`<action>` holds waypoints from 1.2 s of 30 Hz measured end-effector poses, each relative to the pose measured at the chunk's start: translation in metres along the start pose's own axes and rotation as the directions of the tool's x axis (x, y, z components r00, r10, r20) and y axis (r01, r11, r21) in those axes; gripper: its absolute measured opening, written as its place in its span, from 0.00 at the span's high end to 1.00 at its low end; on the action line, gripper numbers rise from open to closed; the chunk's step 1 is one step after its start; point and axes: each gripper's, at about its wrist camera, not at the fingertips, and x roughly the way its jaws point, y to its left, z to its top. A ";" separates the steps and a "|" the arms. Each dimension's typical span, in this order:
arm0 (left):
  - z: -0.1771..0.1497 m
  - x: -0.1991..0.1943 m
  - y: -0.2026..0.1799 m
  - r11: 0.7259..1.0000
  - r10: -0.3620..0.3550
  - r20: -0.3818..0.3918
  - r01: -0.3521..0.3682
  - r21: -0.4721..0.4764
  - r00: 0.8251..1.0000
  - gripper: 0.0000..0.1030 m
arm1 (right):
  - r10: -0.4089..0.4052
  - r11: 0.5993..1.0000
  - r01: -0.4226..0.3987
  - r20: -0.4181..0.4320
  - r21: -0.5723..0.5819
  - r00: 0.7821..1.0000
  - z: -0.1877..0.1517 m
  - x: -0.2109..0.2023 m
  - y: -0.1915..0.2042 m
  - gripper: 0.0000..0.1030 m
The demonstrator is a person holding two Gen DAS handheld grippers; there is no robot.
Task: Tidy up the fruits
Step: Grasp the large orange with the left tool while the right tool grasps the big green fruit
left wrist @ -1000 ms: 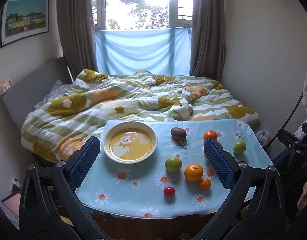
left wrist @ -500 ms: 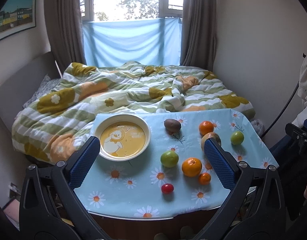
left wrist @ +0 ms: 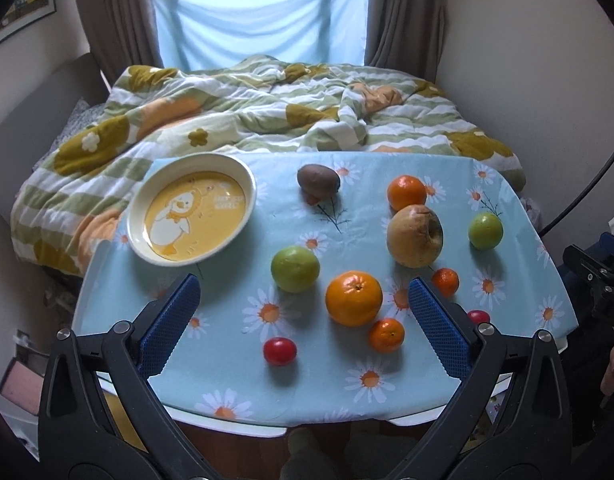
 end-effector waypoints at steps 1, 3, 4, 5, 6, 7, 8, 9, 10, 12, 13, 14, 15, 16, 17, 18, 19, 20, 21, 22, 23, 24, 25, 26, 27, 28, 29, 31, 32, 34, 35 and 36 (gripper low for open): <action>-0.002 0.007 -0.006 1.000 -0.001 -0.013 0.001 0.000 1.000 0.00 | 0.009 1.000 -0.009 -0.017 -0.003 1.000 -0.001 0.009 -0.005 0.01; -0.006 0.022 -0.019 1.000 0.002 -0.045 -0.002 0.001 0.999 0.00 | 0.029 1.000 -0.029 -0.045 -0.006 0.999 -0.003 0.026 -0.013 0.01; -0.007 0.029 -0.024 1.000 0.005 -0.062 -0.005 0.000 0.998 0.00 | 0.035 0.999 -0.036 -0.056 -0.007 0.998 -0.005 0.034 -0.017 0.01; -0.010 0.035 -0.029 1.000 0.011 -0.075 -0.011 -0.003 0.997 0.00 | 0.040 0.999 -0.041 -0.064 -0.011 0.997 -0.006 0.041 -0.020 0.01; -0.011 0.041 -0.033 1.000 0.016 -0.086 -0.017 -0.005 0.996 0.00 | 0.043 0.999 -0.045 -0.070 -0.017 0.997 -0.006 0.048 -0.023 0.01; -0.013 0.047 -0.038 1.000 0.022 -0.094 -0.023 -0.006 0.995 0.00 | 0.048 0.998 -0.050 -0.076 -0.023 0.996 -0.007 0.054 -0.025 0.01; -0.015 0.052 -0.042 1.000 0.030 -0.099 -0.031 -0.003 0.995 0.00 | 0.055 0.998 -0.057 -0.083 -0.029 0.995 -0.007 0.061 -0.028 0.01; -0.017 0.057 -0.046 0.999 0.036 -0.103 -0.036 0.000 0.994 0.00 | 0.062 0.997 -0.065 -0.089 -0.034 0.994 -0.007 0.067 -0.030 0.01; -0.018 0.063 -0.048 0.999 0.038 -0.105 -0.038 0.002 0.994 0.00 | 0.069 0.997 -0.073 -0.093 -0.039 0.993 -0.008 0.073 -0.031 0.01; -0.020 0.072 -0.055 0.999 0.041 -0.112 -0.040 0.005 0.993 0.00 | 0.081 0.995 -0.087 -0.101 -0.050 0.992 -0.008 0.084 -0.034 0.01; -0.021 0.077 -0.058 0.999 0.043 -0.117 -0.042 0.005 0.992 0.00 | 0.082 0.994 -0.089 -0.104 -0.058 0.991 -0.007 0.089 -0.034 0.01; -0.021 0.081 -0.060 0.999 0.043 -0.118 -0.043 0.003 0.992 0.00 | 0.085 0.994 -0.092 -0.108 -0.067 0.991 -0.007 0.094 -0.035 0.01; -0.021 0.085 -0.061 0.999 0.041 -0.117 -0.042 -0.002 0.992 0.00 | 0.088 0.992 -0.097 -0.111 -0.075 0.990 -0.006 0.098 -0.035 0.01; -0.021 0.088 -0.063 0.999 0.039 -0.118 -0.040 -0.008 0.992 0.00 | 0.092 0.991 -0.102 -0.115 -0.082 0.989 -0.006 0.102 -0.035 0.01; -0.022 0.091 -0.064 0.999 0.041 -0.119 -0.043 -0.013 0.992 0.00 | 0.096 0.990 -0.107 -0.117 -0.088 0.988 -0.005 0.106 -0.036 0.01; -0.022 0.093 -0.065 0.999 0.044 -0.120 -0.047 -0.014 0.992 0.00 | 0.100 0.989 -0.112 -0.118 -0.097 0.988 -0.005 0.110 -0.035 0.01; -0.023 0.096 -0.066 0.999 0.048 -0.122 -0.050 -0.012 0.991 0.00 | 0.102 0.988 -0.114 -0.118 -0.107 0.988 -0.003 0.113 -0.033 0.01; -0.024 0.099 -0.068 0.999 0.052 -0.125 -0.053 -0.008 0.991 0.00 | 0.105 0.986 -0.119 -0.119 -0.117 0.987 -0.003 0.116 -0.032 0.01; -0.025 0.102 -0.069 0.998 0.058 -0.129 -0.059 -0.002 0.990 0.01 | 0.109 0.984 -0.124 -0.121 -0.126 0.987 -0.002 0.120 -0.032 0.01; -0.025 0.105 -0.071 0.998 0.065 -0.132 -0.065 0.004 0.989 0.03 | 0.112 0.983 -0.129 -0.126 -0.133 0.986 -0.002 0.123 -0.031 0.01; -0.026 0.109 -0.072 0.997 0.073 -0.138 -0.073 0.009 0.988 0.06 | 0.116 0.981 -0.134 -0.129 -0.139 0.985 -0.001 0.127 -0.031 0.01; -0.026 0.112 -0.073 0.997 0.080 -0.146 -0.079 0.010 0.986 0.06 | 0.120 0.980 -0.138 -0.130 -0.143 0.984 -0.001 0.130 -0.030 0.01; -0.027 0.114 -0.072 0.997 0.081 -0.152 -0.081 0.005 0.985 0.07 | 0.122 0.979 -0.141 -0.133 -0.147 0.984 0.000 0.133 -0.030 0.01; -0.028 0.117 -0.072 0.997 0.079 -0.155 -0.081 -0.004 0.985 0.08 | 0.125 0.978 -0.145 -0.135 -0.152 0.983 0.001 0.137 -0.030 0.01; -0.028 0.119 -0.071 0.996 0.079 -0.159 -0.082 -0.014 0.984 0.10 | 0.128 0.977 -0.149 -0.136 -0.155 0.982 0.002 0.139 -0.030 0.01; -0.027 0.122 -0.070 0.996 0.080 -0.162 -0.085 -0.023 0.983 0.12 | 0.130 0.975 -0.152 -0.137 -0.160 0.982 0.003 0.142 -0.029 0.01; -0.027 0.124 -0.069 0.995 0.088 -0.165 -0.094 -0.028 0.982 0.14 | 0.130 0.974 -0.153 -0.139 -0.166 0.982 0.004 0.145 -0.028 0.01; -0.026 0.128 -0.067 0.994 0.100 -0.169 -0.107 -0.033 0.980 0.16 | 0.133 0.972 -0.158 -0.144 -0.177 0.981 0.005 0.150 -0.025 0.01; -0.026 0.129 -0.066 0.993 0.105 -0.170 -0.113 -0.035 0.980 0.18 | 0.135 0.970 -0.160 -0.147 -0.180 0.980 0.005 0.153 -0.025 0.01; -0.026 0.131 -0.063 0.992 0.111 -0.175 -0.120 -0.042 0.978 0.21 | 0.135 0.970 -0.162 -0.149 -0.184 0.979 0.006 0.157 -0.023 0.02; -0.026 0.131 -0.062 0.991 0.117 -0.176 -0.127 -0.045 0.977 0.25 | 0.135 0.969 -0.162 -0.149 -0.184 0.979 0.007 0.159 -0.022 0.02; -0.027 0.132 -0.061 0.990 0.125 -0.179 -0.136 -0.046 0.976 0.28 | 0.137 0.969 -0.163 -0.149 -0.186 0.979 0.008 0.161 -0.021 0.02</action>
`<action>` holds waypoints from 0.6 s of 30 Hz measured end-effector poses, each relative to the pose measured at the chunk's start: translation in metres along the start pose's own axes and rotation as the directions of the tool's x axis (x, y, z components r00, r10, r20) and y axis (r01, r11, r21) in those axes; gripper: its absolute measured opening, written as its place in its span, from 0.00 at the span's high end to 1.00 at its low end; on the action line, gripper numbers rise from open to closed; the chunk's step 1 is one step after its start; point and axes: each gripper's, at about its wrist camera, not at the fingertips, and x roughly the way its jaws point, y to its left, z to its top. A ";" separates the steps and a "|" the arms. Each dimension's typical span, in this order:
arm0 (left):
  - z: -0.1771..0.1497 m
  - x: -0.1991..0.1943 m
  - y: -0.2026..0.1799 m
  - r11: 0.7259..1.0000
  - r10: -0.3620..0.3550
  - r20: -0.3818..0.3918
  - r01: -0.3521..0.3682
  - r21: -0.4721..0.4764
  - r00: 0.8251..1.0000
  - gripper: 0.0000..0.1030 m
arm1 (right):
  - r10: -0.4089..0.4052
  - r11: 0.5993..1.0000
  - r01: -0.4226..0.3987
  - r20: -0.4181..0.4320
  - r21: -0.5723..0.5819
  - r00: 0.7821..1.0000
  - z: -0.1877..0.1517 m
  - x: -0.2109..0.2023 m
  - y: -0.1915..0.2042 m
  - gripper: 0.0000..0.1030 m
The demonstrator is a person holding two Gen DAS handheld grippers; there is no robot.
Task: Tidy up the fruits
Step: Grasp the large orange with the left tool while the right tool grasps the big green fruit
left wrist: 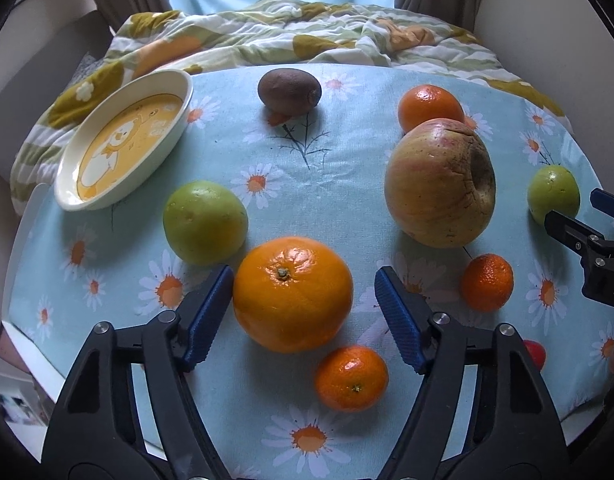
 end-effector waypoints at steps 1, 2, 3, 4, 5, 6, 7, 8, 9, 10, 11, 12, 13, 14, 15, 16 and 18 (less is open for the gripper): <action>0.000 0.001 0.001 1.000 0.005 -0.004 -0.005 -0.001 1.000 0.30 | 0.000 1.000 0.000 -0.001 -0.003 1.000 0.001 0.002 0.001 0.04; -0.001 0.002 0.002 1.000 0.010 -0.008 -0.010 -0.002 1.000 0.35 | 0.000 1.000 0.000 -0.002 -0.008 1.000 0.002 0.004 0.002 0.05; -0.002 0.003 0.003 1.000 0.008 -0.009 -0.008 -0.003 1.000 0.36 | 0.000 1.000 0.000 -0.004 -0.015 1.000 0.003 0.007 0.003 0.08; -0.002 0.002 0.004 1.000 0.003 -0.006 -0.003 -0.005 1.000 0.36 | 0.000 1.000 0.000 -0.007 -0.022 1.000 0.003 0.008 0.003 0.11; -0.002 0.002 0.004 1.000 0.001 -0.005 -0.001 -0.005 1.000 0.36 | -0.003 1.000 0.003 -0.009 -0.029 1.000 0.004 0.010 0.005 0.12; -0.002 0.002 0.004 1.000 0.002 -0.005 -0.002 -0.003 1.000 0.36 | -0.006 0.999 0.006 -0.011 -0.033 1.000 0.004 0.012 0.005 0.14; -0.002 0.002 0.004 1.000 0.005 -0.005 -0.005 0.000 1.000 0.36 | -0.005 0.999 0.004 -0.012 -0.035 1.000 0.004 0.013 0.006 0.16; -0.002 0.002 0.003 1.000 0.008 -0.004 -0.008 0.003 1.000 0.36 | -0.002 0.999 0.001 -0.013 -0.035 1.000 0.005 0.014 0.006 0.17; -0.002 0.002 0.003 1.000 0.011 -0.004 -0.011 0.006 1.000 0.36 | -0.001 0.999 0.000 -0.014 -0.036 1.000 0.005 0.014 0.007 0.19; -0.002 0.002 0.002 1.000 0.013 -0.003 -0.013 0.010 1.000 0.36 | -0.005 0.999 0.005 -0.015 -0.040 1.000 0.005 0.015 0.008 0.20; -0.002 0.002 0.002 1.000 0.014 -0.003 -0.014 0.013 1.000 0.36 | -0.014 0.999 0.013 -0.016 -0.045 1.000 0.006 0.016 0.009 0.21; -0.002 0.002 0.001 1.000 0.014 -0.003 -0.014 0.016 1.000 0.36 | -0.018 0.999 0.017 -0.015 -0.051 1.000 0.006 0.017 0.010 0.23; -0.003 0.002 0.001 1.000 0.014 -0.003 -0.014 0.017 1.000 0.36 | -0.019 0.998 0.018 -0.015 -0.055 1.000 0.007 0.018 0.012 0.26; -0.003 0.002 0.001 1.000 0.013 -0.002 -0.013 0.016 1.000 0.36 | -0.019 0.998 0.018 -0.018 -0.059 1.000 0.007 0.019 0.013 0.27; -0.003 0.002 0.001 1.000 0.012 -0.002 -0.012 0.015 1.000 0.36 | -0.019 0.998 0.018 -0.021 -0.062 1.000 0.007 0.020 0.014 0.29; -0.003 0.002 0.001 1.000 0.014 -0.002 -0.014 0.017 1.000 0.36 | -0.021 0.998 0.020 -0.024 -0.064 0.999 0.007 0.021 0.014 0.32; -0.003 0.002 0.001 1.000 0.014 0.000 -0.014 0.019 1.000 0.36 | -0.027 0.997 0.025 -0.029 -0.067 0.999 0.006 0.023 0.015 0.39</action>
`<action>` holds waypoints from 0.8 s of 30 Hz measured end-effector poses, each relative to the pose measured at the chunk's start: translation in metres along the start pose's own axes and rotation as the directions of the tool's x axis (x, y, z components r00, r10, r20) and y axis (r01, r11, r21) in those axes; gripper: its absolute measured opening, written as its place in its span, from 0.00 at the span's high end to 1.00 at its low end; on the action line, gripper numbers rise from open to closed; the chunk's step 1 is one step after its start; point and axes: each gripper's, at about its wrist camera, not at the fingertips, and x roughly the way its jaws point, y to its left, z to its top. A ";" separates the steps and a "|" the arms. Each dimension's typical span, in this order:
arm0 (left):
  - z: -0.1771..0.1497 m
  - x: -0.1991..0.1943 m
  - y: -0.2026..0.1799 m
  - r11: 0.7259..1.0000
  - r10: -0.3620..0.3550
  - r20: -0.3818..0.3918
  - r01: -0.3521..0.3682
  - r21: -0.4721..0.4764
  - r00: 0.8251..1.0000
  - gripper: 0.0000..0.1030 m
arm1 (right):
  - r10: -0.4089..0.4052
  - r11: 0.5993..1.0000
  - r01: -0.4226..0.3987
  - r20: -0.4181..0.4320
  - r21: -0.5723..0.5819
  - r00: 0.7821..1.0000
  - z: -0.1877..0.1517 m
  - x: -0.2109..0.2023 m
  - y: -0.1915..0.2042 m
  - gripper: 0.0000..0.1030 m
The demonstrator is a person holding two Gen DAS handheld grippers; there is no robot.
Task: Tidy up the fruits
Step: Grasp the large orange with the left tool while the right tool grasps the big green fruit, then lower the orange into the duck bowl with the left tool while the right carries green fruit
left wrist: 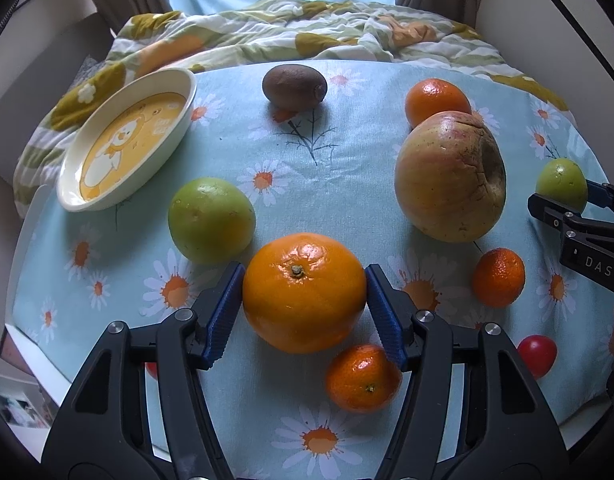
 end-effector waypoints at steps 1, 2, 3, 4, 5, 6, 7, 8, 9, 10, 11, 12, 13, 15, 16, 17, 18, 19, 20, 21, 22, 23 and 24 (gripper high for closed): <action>0.000 -0.001 0.000 1.000 0.000 0.000 0.000 0.001 1.000 0.36 | -0.004 1.000 0.004 -0.005 0.000 1.000 0.000 0.001 0.000 0.43; 0.000 -0.001 0.000 1.000 -0.001 0.000 0.001 0.001 1.000 0.36 | 0.004 1.000 -0.004 -0.007 0.003 1.000 -0.001 0.002 -0.001 0.46; 0.000 -0.001 0.000 1.000 -0.002 0.000 0.002 0.000 1.000 0.36 | 0.013 1.000 -0.013 -0.005 0.007 1.000 -0.001 0.002 0.000 0.50; 0.000 -0.001 0.000 1.000 -0.003 0.000 0.003 0.000 1.000 0.36 | 0.010 1.000 -0.010 -0.003 0.005 1.000 -0.001 0.002 0.001 0.51; 0.000 -0.001 0.000 1.000 -0.005 0.000 0.005 -0.001 1.000 0.36 | 0.001 1.000 -0.001 -0.005 -0.003 1.000 -0.002 0.003 0.003 0.51; 0.000 -0.001 0.000 1.000 -0.007 0.000 0.007 -0.001 1.000 0.36 | -0.007 1.000 0.007 -0.003 -0.012 1.000 -0.002 0.003 0.005 0.51; 0.000 -0.001 0.000 1.000 -0.010 0.001 0.010 -0.003 1.000 0.36 | -0.012 1.000 0.012 -0.002 -0.018 1.000 -0.002 0.002 0.007 0.51; 0.000 -0.001 0.001 1.000 -0.012 0.002 0.012 -0.003 1.000 0.37 | -0.009 1.000 0.009 -0.003 -0.017 1.000 -0.002 0.002 0.006 0.51; 0.000 -0.002 0.001 1.000 -0.013 0.003 0.013 -0.004 1.000 0.37 | -0.002 1.000 0.001 -0.003 -0.012 1.000 -0.003 0.002 0.006 0.51; 0.000 -0.002 0.001 1.000 -0.013 0.005 0.013 -0.005 1.000 0.37 | 0.005 1.000 -0.005 -0.002 -0.006 1.000 -0.003 0.001 0.005 0.51; -0.001 -0.003 0.002 1.000 -0.012 0.008 0.012 -0.006 1.000 0.37 | 0.008 1.000 -0.008 0.000 -0.003 1.000 -0.003 0.000 0.005 0.51; -0.001 -0.004 0.002 1.000 -0.012 0.013 0.012 -0.008 1.000 0.37 | 0.009 1.000 -0.009 0.001 -0.002 1.000 -0.003 -0.001 0.004 0.51; -0.001 -0.005 0.003 1.000 -0.012 0.016 0.013 -0.007 1.000 0.37 | 0.008 1.000 -0.008 0.003 -0.003 1.000 -0.002 -0.002 0.004 0.51; -0.001 -0.007 0.003 1.000 -0.008 0.022 0.008 -0.002 1.000 0.37 | 0.010 1.000 -0.010 0.004 -0.005 1.000 -0.002 -0.004 0.005 0.51; 0.000 -0.007 0.003 1.000 -0.007 0.022 0.007 -0.001 1.000 0.37 | 0.012 1.000 -0.012 0.005 -0.006 1.000 -0.002 -0.005 0.005 0.51; 0.000 -0.007 0.004 1.000 -0.008 0.022 0.008 -0.002 1.000 0.37 | 0.014 1.000 -0.014 0.007 -0.005 1.000 -0.003 -0.007 0.005 0.51; 0.000 -0.008 0.004 1.000 -0.008 0.023 0.009 -0.005 1.000 0.37 | 0.016 1.000 -0.016 0.010 -0.005 1.000 -0.002 -0.008 0.004 0.51; 0.000 -0.009 0.004 1.000 -0.010 0.025 0.010 -0.008 1.000 0.37 | 0.017 1.000 -0.017 0.013 -0.006 1.000 -0.002 -0.010 0.004 0.51; 0.001 -0.010 0.004 1.000 -0.011 0.028 0.012 -0.011 1.000 0.37 | 0.017 1.000 -0.016 0.017 -0.006 1.000 -0.001 -0.012 0.004 0.51; 0.002 -0.012 0.005 1.000 -0.012 0.031 0.013 -0.013 0.999 0.37 | 0.017 1.000 -0.017 0.022 -0.005 1.000 0.000 -0.015 0.004 0.51; 0.003 -0.013 0.006 1.000 -0.013 0.035 0.014 -0.015 0.999 0.37 | 0.017 1.000 -0.017 0.026 -0.004 1.000 0.000 -0.018 0.004 0.51; 0.004 -0.015 0.007 1.000 -0.015 0.040 0.015 -0.016 0.999 0.37 | 0.017 1.000 -0.017 0.030 -0.003 0.999 0.002 -0.021 0.004 0.51; 0.006 -0.018 0.008 1.000 -0.017 0.043 0.017 -0.017 0.999 0.37 | 0.017 1.000 -0.017 0.035 -0.003 0.999 0.003 -0.025 0.004 0.51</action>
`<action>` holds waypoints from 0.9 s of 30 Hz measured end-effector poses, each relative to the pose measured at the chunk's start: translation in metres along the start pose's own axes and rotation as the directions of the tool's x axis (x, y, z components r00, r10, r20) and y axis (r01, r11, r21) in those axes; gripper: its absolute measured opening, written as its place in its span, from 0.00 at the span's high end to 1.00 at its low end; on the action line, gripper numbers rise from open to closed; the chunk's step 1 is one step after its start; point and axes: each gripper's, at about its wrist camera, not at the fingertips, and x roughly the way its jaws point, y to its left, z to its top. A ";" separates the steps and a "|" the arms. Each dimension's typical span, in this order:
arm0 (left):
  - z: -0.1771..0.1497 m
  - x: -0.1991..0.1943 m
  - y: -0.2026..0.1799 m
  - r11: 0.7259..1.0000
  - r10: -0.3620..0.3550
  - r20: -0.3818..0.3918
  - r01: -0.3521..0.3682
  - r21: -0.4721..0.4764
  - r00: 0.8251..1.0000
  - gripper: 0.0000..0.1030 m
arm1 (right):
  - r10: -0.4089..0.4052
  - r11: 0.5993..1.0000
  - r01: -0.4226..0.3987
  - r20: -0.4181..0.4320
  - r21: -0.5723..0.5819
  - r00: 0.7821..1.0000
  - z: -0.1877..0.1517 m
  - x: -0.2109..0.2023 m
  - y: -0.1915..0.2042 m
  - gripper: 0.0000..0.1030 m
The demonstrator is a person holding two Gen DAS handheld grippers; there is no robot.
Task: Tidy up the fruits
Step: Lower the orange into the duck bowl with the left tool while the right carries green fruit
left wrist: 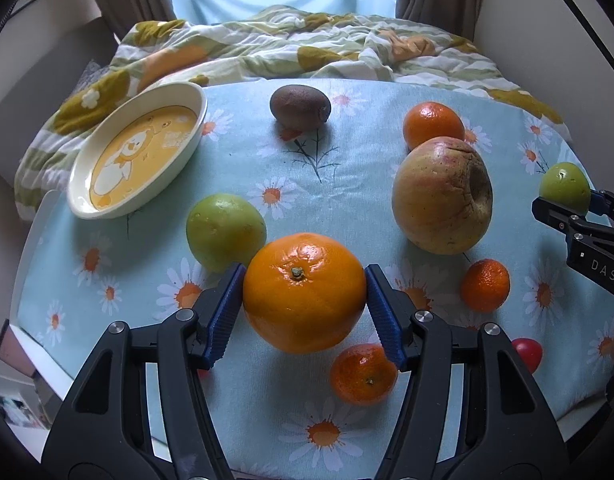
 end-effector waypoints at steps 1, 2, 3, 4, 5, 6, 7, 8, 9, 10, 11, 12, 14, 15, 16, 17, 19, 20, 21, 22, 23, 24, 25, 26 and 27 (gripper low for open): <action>0.002 -0.003 0.001 1.000 -0.002 0.005 0.002 -0.003 1.000 0.37 | -0.001 1.000 0.001 0.005 -0.001 1.000 0.002 -0.003 0.000 0.51; 0.004 -0.006 0.002 1.000 -0.005 0.012 0.005 -0.007 1.000 0.37 | -0.001 1.000 0.001 0.010 -0.001 1.000 0.004 -0.007 0.000 0.51; 0.006 -0.009 0.003 1.000 -0.008 0.021 0.008 -0.012 1.000 0.37 | -0.001 1.000 0.001 0.015 -0.002 1.000 0.006 -0.011 0.000 0.51; 0.009 -0.013 0.006 1.000 -0.011 0.030 0.012 -0.018 0.999 0.37 | -0.001 1.000 0.001 0.019 -0.003 1.000 0.009 -0.014 0.000 0.51; 0.012 -0.016 0.008 1.000 -0.013 0.039 0.014 -0.023 0.999 0.37 | -0.002 1.000 0.002 0.022 -0.004 1.000 0.011 -0.018 0.001 0.51; 0.015 -0.020 0.010 1.000 -0.014 0.050 0.015 -0.027 0.999 0.37 | -0.001 1.000 0.001 0.028 -0.005 1.000 0.014 -0.023 0.002 0.51; 0.017 -0.024 0.012 0.999 -0.013 0.059 0.015 -0.029 0.998 0.37 | 0.002 1.000 -0.001 0.036 -0.006 0.999 0.017 -0.027 0.003 0.51; 0.020 -0.028 0.015 0.999 -0.014 0.069 0.017 -0.032 0.998 0.37 | 0.003 1.000 -0.002 0.043 -0.007 0.999 0.020 -0.032 0.005 0.51; 0.024 -0.032 0.018 0.999 -0.016 0.079 0.019 -0.033 0.997 0.37 | 0.003 1.000 -0.002 0.050 -0.009 0.999 0.024 -0.036 0.006 0.51; 0.027 -0.035 0.020 0.999 -0.017 0.089 0.020 -0.033 0.996 0.37 | 0.003 1.000 -0.002 0.056 -0.010 0.998 0.027 -0.039 0.009 0.51; 0.030 -0.039 0.024 0.999 -0.017 0.099 0.021 -0.034 0.995 0.37 | 0.004 1.000 -0.004 0.062 -0.011 0.998 0.031 -0.043 0.011 0.51; 0.034 -0.042 0.027 0.999 -0.018 0.109 0.022 -0.036 0.994 0.37 | 0.006 1.000 -0.005 0.067 -0.013 0.998 0.035 -0.047 0.014 0.51; 0.041 -0.048 0.036 0.999 -0.021 0.128 0.026 -0.042 0.992 0.37 | 0.009 1.000 -0.008 0.077 -0.019 0.997 0.043 -0.053 0.022 0.51; 0.044 -0.050 0.042 0.999 -0.024 0.137 0.030 -0.045 0.990 0.37 | 0.012 1.000 -0.010 0.081 -0.022 0.997 0.047 -0.056 0.026 0.51; 0.048 -0.052 0.047 0.998 -0.028 0.146 0.035 -0.046 0.989 0.37 | 0.014 1.000 -0.012 0.085 -0.027 0.996 0.052 -0.059 0.031 0.51; 0.052 -0.053 0.052 0.998 -0.032 0.152 0.039 -0.044 0.988 0.37 | 0.015 0.999 -0.012 0.090 -0.033 0.996 0.056 -0.061 0.037 0.51; 0.059 -0.054 0.063 0.998 -0.042 0.163 0.048 -0.033 0.986 0.37 | 0.015 0.999 -0.012 0.101 -0.034 0.995 0.065 -0.065 0.049 0.51; 0.063 -0.054 0.069 0.998 -0.047 0.167 0.052 -0.026 0.985 0.37 | 0.016 0.999 -0.013 0.105 -0.032 0.994 0.069 -0.067 0.055 0.51; 0.067 -0.054 0.075 0.998 -0.054 0.171 0.058 -0.019 0.984 0.37 | 0.017 1.000 -0.014 0.107 -0.027 0.994 0.074 -0.068 0.061 0.51; 0.071 -0.053 0.083 0.998 -0.063 0.173 0.066 -0.011 0.983 0.37 | 0.016 1.000 -0.013 0.108 -0.021 0.994 0.078 -0.069 0.067 0.51; 0.075 -0.051 0.090 0.997 -0.072 0.174 0.074 -0.003 0.982 0.37 | 0.012 1.000 -0.011 0.109 -0.014 0.994 0.083 -0.069 0.074 0.51; 0.079 -0.049 0.097 0.997 -0.081 0.177 0.081 0.005 0.981 0.37 | 0.008 1.000 -0.008 0.109 -0.006 0.994 0.087 -0.069 0.081 0.51; 0.083 -0.047 0.104 0.996 -0.088 0.180 0.087 0.013 0.980 0.37 | 0.005 1.000 -0.005 0.108 0.003 0.994 0.092 -0.069 0.088 0.51; 0.087 -0.044 0.112 0.995 -0.095 0.182 0.093 0.023 0.979 0.37 | 0.004 1.000 -0.005 0.106 0.012 0.994 0.096 -0.067 0.095 0.51; 0.091 -0.040 0.120 0.995 -0.103 0.181 0.098 0.032 0.978 0.37 | 0.003 1.000 -0.005 0.104 0.021 0.995 0.100 -0.066 0.102 0.51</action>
